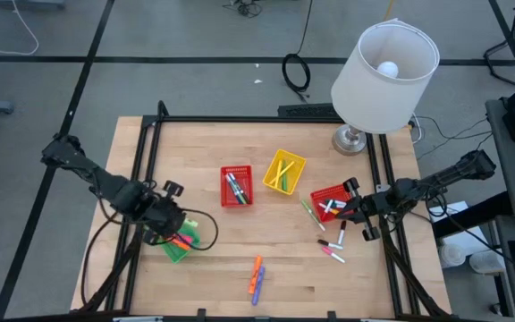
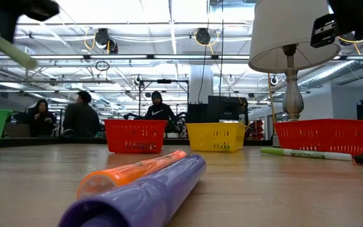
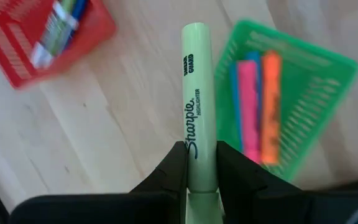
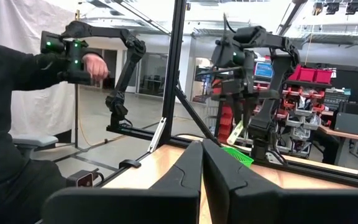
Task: Pick & Place Markers
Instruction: Put the large green highlighter pen into the green bin, then put the small green marker pen into the right red bin
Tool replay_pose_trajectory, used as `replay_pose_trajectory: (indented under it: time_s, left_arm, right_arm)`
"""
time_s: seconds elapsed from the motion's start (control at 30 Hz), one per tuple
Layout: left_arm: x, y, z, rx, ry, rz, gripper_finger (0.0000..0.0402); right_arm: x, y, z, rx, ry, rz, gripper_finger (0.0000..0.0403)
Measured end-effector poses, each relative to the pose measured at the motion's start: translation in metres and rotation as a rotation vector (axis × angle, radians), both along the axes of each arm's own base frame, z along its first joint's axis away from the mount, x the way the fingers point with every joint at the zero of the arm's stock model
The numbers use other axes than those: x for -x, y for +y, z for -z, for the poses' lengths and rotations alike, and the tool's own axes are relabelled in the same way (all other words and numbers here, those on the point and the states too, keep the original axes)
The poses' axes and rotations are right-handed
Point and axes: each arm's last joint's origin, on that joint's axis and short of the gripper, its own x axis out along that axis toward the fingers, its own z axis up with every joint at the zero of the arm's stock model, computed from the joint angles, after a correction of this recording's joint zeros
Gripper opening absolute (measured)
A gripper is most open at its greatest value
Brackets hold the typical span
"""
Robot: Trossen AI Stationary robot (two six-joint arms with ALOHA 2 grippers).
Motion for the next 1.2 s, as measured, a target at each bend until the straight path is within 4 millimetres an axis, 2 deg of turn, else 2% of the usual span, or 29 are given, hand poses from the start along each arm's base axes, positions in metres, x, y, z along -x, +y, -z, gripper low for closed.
replay_pose_trajectory:
  time_s: [0.1,0.2,0.4,0.6,0.67,0.83,0.93,1.07,1.2]
  left_arm:
    - [0.008,-0.007,0.002,0.006,0.077,-0.043,0.0061]
    - [0.01,-0.017,0.014,-0.005,0.149,-0.03,0.0061]
    - [-0.001,-0.033,0.035,-0.026,0.244,0.006,0.0061]
    - [-0.01,-0.041,0.051,-0.059,0.326,-0.017,0.0063]
    - [-0.012,-0.041,0.053,-0.066,0.329,-0.037,0.0091]
    - [-0.014,-0.037,0.053,-0.073,0.336,-0.107,0.02]
    - [-0.009,-0.033,0.05,-0.114,0.375,-0.174,0.0246]
    - [-0.004,-0.03,0.041,-0.149,0.401,-0.278,0.0265]
    - [0.011,-0.025,0.022,-0.077,0.314,-0.319,0.0235]
  right_arm:
    - [0.0,0.0,0.0,0.0,0.001,0.0,0.0]
    - [0.0,0.0,0.001,0.0,0.006,-0.001,0.0]
    - [0.0,0.0,0.001,0.0,0.009,-0.001,0.0]
    - [0.0,0.0,0.001,0.0,0.008,-0.001,0.0]
    - [0.0,0.0,0.001,-0.001,0.008,-0.001,0.0]
    - [0.0,0.0,0.001,-0.001,0.007,-0.001,0.0]
    - [0.0,0.0,0.0,-0.004,0.001,-0.001,0.0]
    - [0.0,0.0,0.0,-0.015,0.006,-0.004,0.0]
    - [0.0,0.0,0.0,-0.024,0.01,-0.007,0.0]
